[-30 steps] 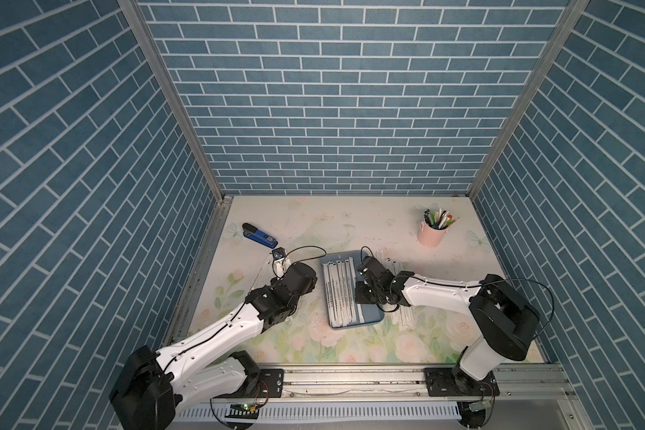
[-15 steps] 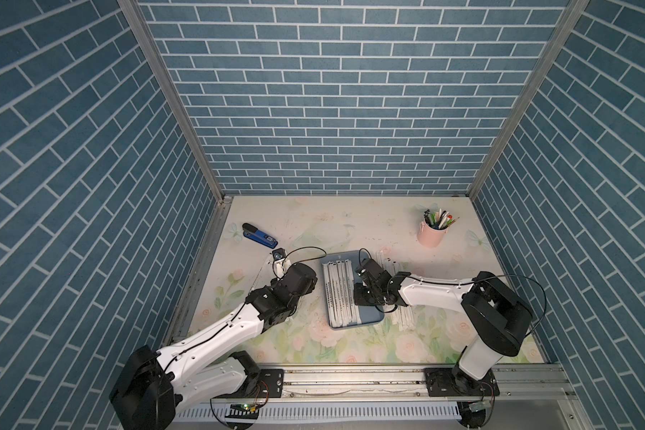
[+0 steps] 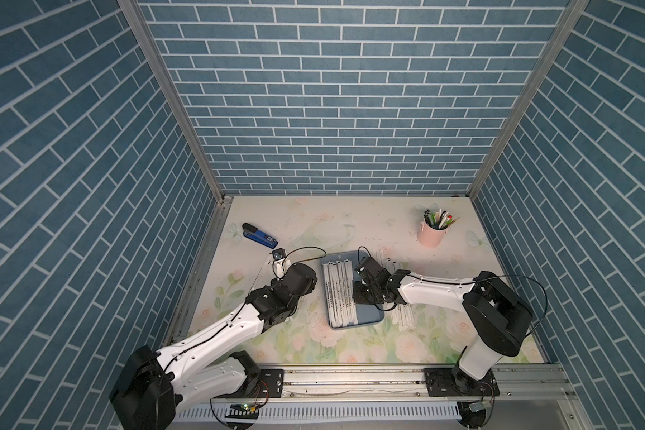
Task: Put the straws into the storage box
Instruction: Place the straw in the storage box, then pick up the straw from the center of the board.
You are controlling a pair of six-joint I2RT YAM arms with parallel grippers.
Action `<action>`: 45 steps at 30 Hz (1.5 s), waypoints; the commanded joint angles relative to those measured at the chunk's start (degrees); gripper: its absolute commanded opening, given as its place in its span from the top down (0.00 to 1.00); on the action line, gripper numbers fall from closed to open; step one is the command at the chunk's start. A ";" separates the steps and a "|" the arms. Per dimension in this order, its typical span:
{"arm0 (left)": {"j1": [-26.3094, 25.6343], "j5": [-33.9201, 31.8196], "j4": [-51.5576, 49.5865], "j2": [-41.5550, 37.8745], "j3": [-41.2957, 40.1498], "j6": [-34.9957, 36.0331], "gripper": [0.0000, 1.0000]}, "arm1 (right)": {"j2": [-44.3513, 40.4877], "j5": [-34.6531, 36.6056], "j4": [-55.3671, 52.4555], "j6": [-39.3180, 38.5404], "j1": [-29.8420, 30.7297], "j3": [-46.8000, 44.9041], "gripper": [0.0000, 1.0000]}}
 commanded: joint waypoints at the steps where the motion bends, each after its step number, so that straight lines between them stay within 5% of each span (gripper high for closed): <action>1: 0.70 -0.79 -1.74 -0.18 -0.86 -0.24 0.32 | -1.63 1.72 -3.14 -2.03 -0.13 2.31 0.75; 15: 18.61 12.18 -0.97 -0.76 -10.27 1.86 0.54 | -4.03 6.37 -9.02 -8.14 -0.54 9.17 0.72; 29: 19.47 15.69 3.42 10.71 -7.03 6.78 0.69 | -4.62 6.01 -8.05 -8.40 -0.79 7.70 0.73; 45: 19.27 16.79 4.06 14.70 -5.07 7.57 0.74 | -4.54 6.14 -7.53 -8.24 -1.11 7.25 0.73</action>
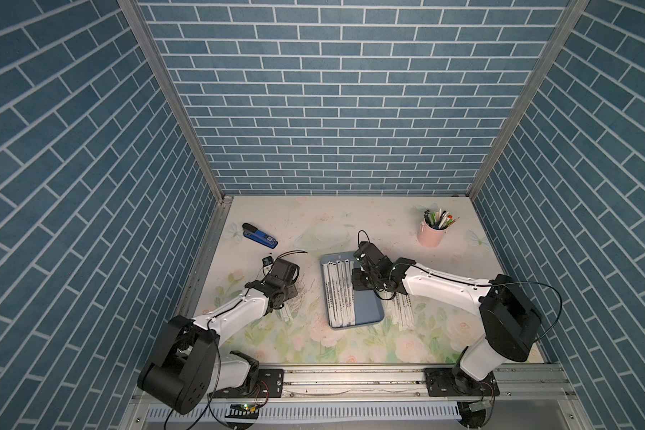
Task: Put the straws into the storage box
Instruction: Pick up the straw from the center of the board.
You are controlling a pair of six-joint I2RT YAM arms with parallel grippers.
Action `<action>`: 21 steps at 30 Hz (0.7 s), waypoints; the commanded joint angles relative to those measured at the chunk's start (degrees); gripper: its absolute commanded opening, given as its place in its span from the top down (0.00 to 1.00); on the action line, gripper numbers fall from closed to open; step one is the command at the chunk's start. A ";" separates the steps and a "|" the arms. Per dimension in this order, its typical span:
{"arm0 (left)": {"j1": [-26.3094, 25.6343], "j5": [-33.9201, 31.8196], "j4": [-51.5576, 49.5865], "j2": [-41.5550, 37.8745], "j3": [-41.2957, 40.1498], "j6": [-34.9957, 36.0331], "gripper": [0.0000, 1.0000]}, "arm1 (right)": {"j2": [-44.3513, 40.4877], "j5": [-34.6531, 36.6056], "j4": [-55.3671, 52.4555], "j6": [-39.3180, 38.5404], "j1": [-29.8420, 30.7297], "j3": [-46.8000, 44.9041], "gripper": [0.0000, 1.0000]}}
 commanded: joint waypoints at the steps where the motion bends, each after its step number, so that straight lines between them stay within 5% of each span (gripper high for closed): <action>1: 0.26 -0.30 -0.39 1.02 0.53 0.81 0.74 | -1.43 1.01 -0.66 -1.29 -0.22 -0.74 0.73; 21: -0.26 -0.36 1.82 7.12 -0.07 1.56 0.84 | -1.89 1.52 -0.48 -1.02 -0.40 -1.74 0.74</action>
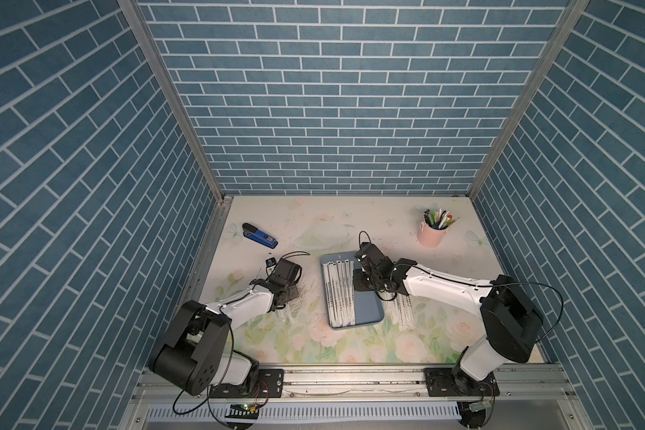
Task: Put the straws into the storage box
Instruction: Pick up the straw from the center of the board.
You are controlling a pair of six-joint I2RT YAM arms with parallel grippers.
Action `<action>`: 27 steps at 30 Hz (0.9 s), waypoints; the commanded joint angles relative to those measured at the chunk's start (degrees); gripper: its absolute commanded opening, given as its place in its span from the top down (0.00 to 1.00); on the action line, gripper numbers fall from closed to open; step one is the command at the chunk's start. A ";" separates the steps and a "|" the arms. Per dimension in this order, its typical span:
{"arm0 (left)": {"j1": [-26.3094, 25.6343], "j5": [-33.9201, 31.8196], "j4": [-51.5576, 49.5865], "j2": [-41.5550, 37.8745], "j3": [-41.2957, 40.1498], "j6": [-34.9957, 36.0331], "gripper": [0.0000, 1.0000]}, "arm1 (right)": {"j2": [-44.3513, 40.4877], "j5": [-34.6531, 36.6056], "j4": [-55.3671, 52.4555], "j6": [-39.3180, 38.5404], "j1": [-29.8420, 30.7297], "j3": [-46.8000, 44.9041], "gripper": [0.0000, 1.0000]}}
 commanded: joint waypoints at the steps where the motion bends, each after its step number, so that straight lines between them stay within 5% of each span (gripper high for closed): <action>1: -0.21 0.01 -1.48 1.72 -0.25 0.58 0.85 | -1.41 1.19 -0.50 -1.02 -0.20 -0.83 0.74; 8: -1.24 0.44 -2.06 1.39 1.08 0.49 1.00 | -1.80 1.54 -0.42 -0.94 -0.33 -0.66 0.74; 22: -6.35 -2.60 -7.73 -2.55 8.41 -2.09 1.00 | -3.35 2.36 -0.87 -1.11 -1.55 -1.18 0.75; 27: -13.43 -4.25 -10.12 -2.15 14.21 -7.29 1.00 | -5.55 2.89 -2.11 -1.70 -3.75 -1.10 0.75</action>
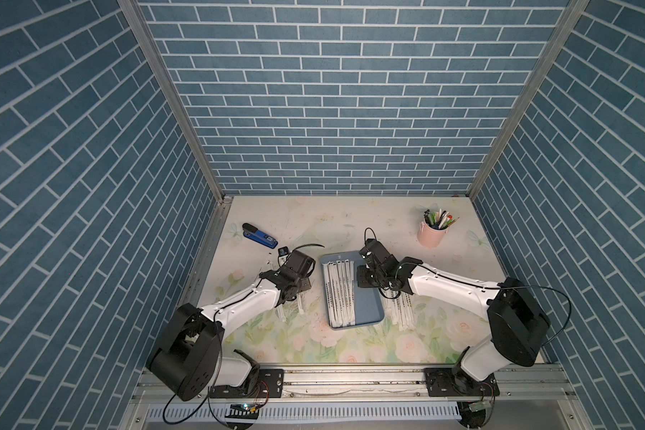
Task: Put the straws into the storage box
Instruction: Place the straw in the storage box.
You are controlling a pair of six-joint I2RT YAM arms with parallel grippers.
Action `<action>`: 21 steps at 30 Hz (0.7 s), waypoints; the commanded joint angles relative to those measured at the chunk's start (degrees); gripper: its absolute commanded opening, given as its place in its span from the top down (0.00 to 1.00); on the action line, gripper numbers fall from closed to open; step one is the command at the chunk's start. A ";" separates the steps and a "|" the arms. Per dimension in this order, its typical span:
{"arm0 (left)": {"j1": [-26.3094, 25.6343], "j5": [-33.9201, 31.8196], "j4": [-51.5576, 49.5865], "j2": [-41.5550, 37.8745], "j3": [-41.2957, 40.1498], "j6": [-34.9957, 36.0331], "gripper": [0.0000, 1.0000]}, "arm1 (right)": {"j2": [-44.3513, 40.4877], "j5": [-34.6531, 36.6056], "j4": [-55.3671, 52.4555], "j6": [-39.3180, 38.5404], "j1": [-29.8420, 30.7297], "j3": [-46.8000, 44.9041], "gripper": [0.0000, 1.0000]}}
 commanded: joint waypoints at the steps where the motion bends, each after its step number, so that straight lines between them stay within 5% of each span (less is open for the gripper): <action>1: -5.56 -2.26 -2.83 0.37 5.00 -5.10 1.00 | -3.68 1.93 -2.34 -1.99 -2.16 -0.49 0.75; 9: -19.46 -2.05 2.86 13.04 14.12 -13.78 1.00 | -9.38 3.14 -4.31 -5.41 -10.43 -2.52 0.75; 21: -23.86 0.77 6.08 28.72 22.52 -14.90 1.00 | -12.38 2.15 -3.96 -6.09 -12.63 -5.71 0.75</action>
